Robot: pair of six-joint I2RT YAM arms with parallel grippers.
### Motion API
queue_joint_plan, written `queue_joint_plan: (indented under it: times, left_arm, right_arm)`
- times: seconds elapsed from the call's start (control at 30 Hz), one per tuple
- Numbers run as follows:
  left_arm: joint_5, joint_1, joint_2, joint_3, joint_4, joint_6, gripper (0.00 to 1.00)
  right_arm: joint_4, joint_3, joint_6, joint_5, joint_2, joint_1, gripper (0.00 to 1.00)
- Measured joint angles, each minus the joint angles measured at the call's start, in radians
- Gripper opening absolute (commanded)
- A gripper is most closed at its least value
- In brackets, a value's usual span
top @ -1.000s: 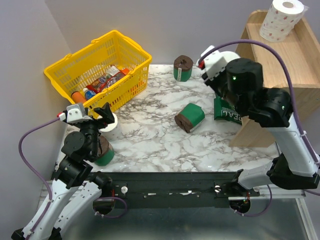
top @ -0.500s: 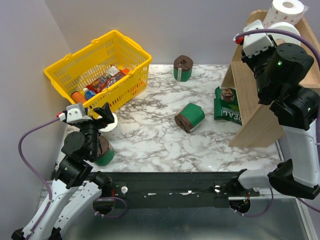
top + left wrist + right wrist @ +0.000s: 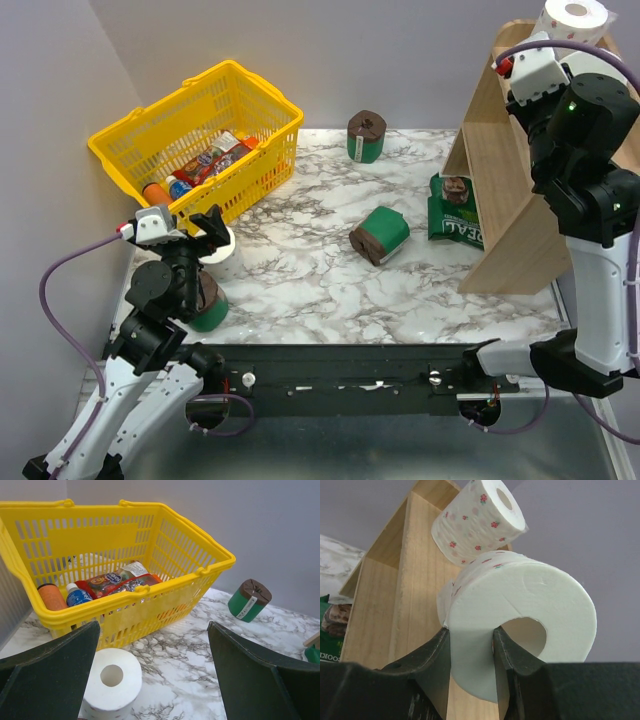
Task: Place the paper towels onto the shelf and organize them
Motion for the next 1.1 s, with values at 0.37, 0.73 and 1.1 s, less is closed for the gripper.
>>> queue_joint_plan:
  times: [0.37,0.73,1.1]
  left_arm:
    - [0.000,0.000,0.012,-0.002,0.000,0.000,0.99]
    - [0.000,0.000,0.021,-0.005,0.000,0.000,0.99]
    - [0.000,0.000,0.021,-0.005,0.000,0.000,0.99]
  right_arm:
    - [0.004,-0.004,0.011,-0.114,0.057,-0.088,0.53]
    - [0.183,-0.011,-0.034,-0.131,0.085,-0.186,0.62]
    - [0.235,0.014,0.037,-0.154,0.117,-0.198,0.73]
